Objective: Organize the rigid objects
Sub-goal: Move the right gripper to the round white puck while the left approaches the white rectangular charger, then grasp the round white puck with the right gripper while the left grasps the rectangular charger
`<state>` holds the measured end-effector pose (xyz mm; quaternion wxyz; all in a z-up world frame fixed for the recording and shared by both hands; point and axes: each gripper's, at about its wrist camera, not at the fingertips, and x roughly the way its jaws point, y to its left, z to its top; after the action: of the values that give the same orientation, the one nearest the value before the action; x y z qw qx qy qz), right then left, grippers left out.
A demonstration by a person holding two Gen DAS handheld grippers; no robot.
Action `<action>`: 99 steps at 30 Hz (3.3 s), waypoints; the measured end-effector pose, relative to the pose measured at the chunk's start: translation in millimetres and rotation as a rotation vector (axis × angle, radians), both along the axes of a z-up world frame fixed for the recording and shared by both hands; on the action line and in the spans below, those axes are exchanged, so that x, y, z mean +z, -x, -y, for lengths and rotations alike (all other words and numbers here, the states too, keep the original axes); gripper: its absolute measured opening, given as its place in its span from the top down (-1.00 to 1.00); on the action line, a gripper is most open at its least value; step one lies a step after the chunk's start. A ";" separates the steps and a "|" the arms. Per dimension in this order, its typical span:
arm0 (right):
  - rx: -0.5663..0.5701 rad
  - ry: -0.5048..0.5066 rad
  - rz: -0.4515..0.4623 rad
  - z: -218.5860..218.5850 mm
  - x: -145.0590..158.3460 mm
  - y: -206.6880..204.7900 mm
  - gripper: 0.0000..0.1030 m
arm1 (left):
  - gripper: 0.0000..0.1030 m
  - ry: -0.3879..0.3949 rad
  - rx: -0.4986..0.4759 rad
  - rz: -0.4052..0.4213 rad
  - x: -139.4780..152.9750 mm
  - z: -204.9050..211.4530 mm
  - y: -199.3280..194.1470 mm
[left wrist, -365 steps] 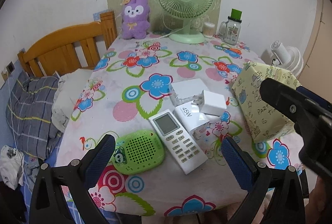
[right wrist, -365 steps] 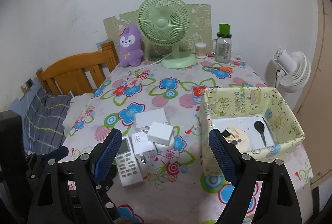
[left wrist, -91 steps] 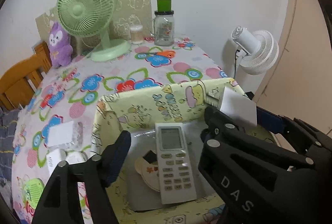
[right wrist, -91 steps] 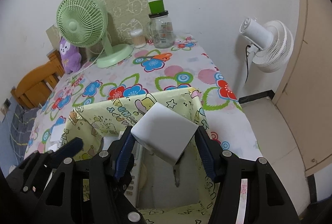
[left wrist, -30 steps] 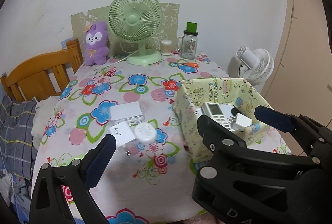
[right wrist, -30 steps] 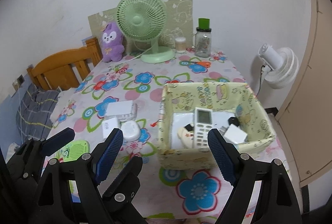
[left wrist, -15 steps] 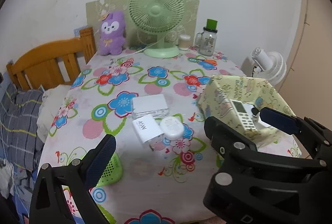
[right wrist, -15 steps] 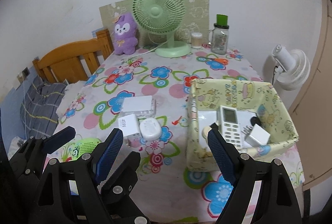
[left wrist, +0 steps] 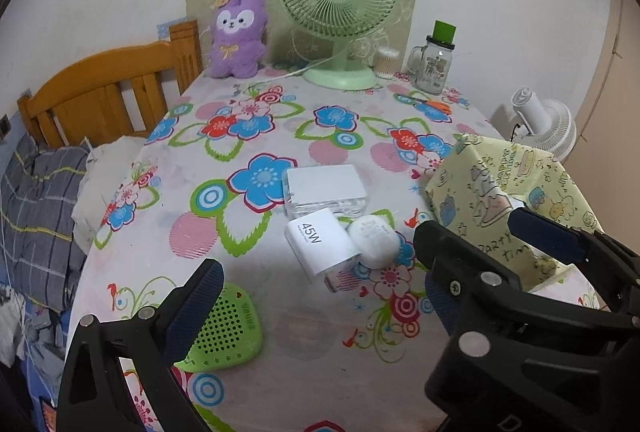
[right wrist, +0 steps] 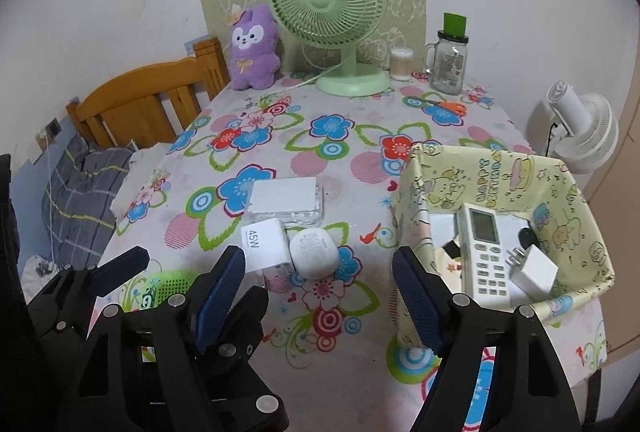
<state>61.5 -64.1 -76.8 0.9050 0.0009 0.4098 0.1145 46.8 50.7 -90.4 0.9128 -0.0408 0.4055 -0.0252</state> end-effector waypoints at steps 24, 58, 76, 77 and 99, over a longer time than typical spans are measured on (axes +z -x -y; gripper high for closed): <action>0.011 0.065 -0.045 -17.3 -35.2 -46.9 -0.41 | -0.98 0.071 0.007 -0.118 -43.1 -9.3 -45.2; -0.003 0.147 -0.036 -36.6 -38.5 -46.3 -0.19 | -0.01 0.039 -0.015 -0.121 -60.5 -23.2 -48.6; -0.020 0.097 -0.167 -44.7 -83.7 -75.3 -0.19 | -0.09 0.029 0.016 -0.133 -74.0 -30.7 -61.4; -0.026 0.097 -0.171 -43.7 -85.7 -77.0 -0.19 | -0.09 0.016 0.016 -0.132 -74.6 -29.3 -62.5; -0.030 0.076 -0.178 -37.1 -83.8 -69.0 -0.07 | 0.01 -0.039 0.002 -0.114 -64.0 -19.3 -48.9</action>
<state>130.5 -27.0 -160.6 0.8659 -0.0169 0.4927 0.0848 95.6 70.0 -154.4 0.8889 -0.0250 0.4571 -0.0140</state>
